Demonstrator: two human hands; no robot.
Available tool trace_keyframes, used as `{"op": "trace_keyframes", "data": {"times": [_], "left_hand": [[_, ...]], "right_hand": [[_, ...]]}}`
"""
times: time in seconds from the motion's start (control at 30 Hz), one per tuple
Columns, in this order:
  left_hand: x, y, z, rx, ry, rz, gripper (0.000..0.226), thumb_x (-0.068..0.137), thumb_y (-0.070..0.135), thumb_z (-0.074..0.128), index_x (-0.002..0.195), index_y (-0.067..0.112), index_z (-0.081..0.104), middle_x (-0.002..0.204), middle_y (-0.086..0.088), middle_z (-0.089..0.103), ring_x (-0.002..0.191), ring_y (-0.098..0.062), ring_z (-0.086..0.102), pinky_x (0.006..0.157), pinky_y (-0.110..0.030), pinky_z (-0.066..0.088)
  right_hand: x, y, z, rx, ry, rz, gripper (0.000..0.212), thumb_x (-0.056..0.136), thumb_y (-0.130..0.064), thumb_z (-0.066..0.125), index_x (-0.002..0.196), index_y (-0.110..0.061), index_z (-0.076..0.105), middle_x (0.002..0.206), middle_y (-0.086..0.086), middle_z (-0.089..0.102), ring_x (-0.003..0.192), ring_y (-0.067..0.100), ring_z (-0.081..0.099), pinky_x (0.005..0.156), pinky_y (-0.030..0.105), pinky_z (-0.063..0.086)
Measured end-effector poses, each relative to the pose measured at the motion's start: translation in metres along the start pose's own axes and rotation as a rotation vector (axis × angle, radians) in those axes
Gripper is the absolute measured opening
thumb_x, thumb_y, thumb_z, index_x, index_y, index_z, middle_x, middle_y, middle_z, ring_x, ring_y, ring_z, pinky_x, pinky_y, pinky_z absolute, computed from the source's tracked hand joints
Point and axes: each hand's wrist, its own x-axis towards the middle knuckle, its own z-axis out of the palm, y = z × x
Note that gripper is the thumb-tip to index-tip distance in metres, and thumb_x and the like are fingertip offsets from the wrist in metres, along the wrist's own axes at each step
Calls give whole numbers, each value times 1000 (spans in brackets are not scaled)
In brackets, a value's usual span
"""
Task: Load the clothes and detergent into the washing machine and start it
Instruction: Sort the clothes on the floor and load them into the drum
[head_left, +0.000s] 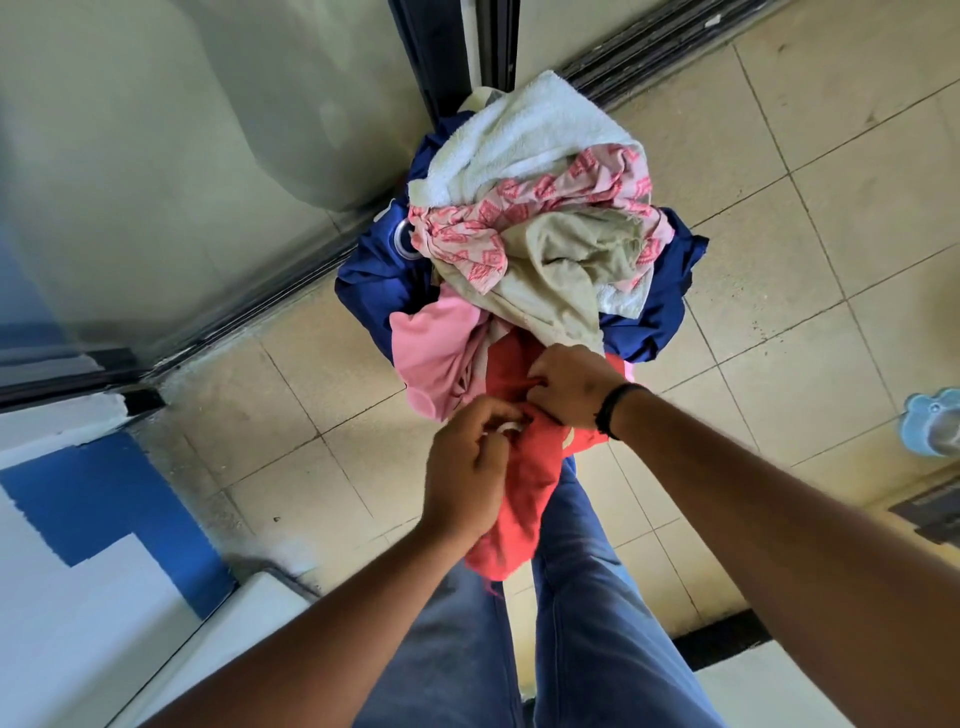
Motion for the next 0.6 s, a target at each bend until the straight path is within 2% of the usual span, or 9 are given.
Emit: {"op": "trace_keyframes", "data": {"times": [0.1,0.2,0.27,0.33,0.4,0.43,0.5,0.53,0.6], "left_hand": [[22,5,-7,19,203,-51,22,92,24,46,96,19,68,94,3,70,91,-13,64,83,-37,52],[69,16,-18,-47,52,-313,30,99,43,49,94,22,70,92,5,72,91,-15,65,91,-40,52],[96,29,-21,-201,-96,-453,36,101,50,50,103,20,70,90,6,70,88,-9,67,93,-32,54],[116,35,-18,-103,-176,-465,49,94,53,61,124,14,65,94,9,68,93,-4,68,82,-20,52],[127,33,-11,119,-394,-501,59,83,44,78,125,5,63,96,5,69,93,-18,69,69,-26,51],[130,30,-5,310,-479,-453,49,80,36,81,111,2,65,93,0,66,91,-24,67,67,-30,48],[125,29,10,563,-462,-273,27,81,26,73,75,8,53,77,-8,54,79,-26,57,63,-35,38],[119,27,17,585,-437,-178,28,82,32,61,70,11,48,73,-10,51,76,-26,54,64,-37,36],[96,26,28,599,-447,-59,42,77,49,33,79,13,55,81,-11,61,82,-31,58,71,-39,42]], "right_hand": [[-25,-4,0,151,205,-70,18,87,-25,57,77,-15,68,77,3,65,78,21,57,59,29,32],[-60,-25,-7,425,418,-311,22,79,-24,53,74,-12,71,66,-4,63,66,13,53,59,19,36],[-71,-34,-3,515,357,-365,21,77,-23,52,70,-13,69,63,-8,63,63,10,56,64,23,44],[-70,-36,7,409,203,-296,28,75,-29,48,73,-13,70,72,-3,69,70,15,61,71,32,50],[-68,-36,12,224,-17,-261,36,71,-37,45,79,-14,71,77,0,70,75,21,63,74,37,53],[-69,-36,13,182,-130,-261,37,71,-39,47,83,-15,72,76,-2,69,74,20,62,75,38,54],[-73,-38,6,230,-239,-242,38,73,-45,52,90,-19,74,80,-8,68,76,13,61,79,34,55],[-76,-36,-1,284,-170,-217,38,72,-46,51,88,-20,74,80,-6,68,75,13,61,77,33,54],[-77,-28,-12,362,202,-144,27,73,-42,46,73,-23,66,74,1,63,70,19,57,70,35,52]]}}
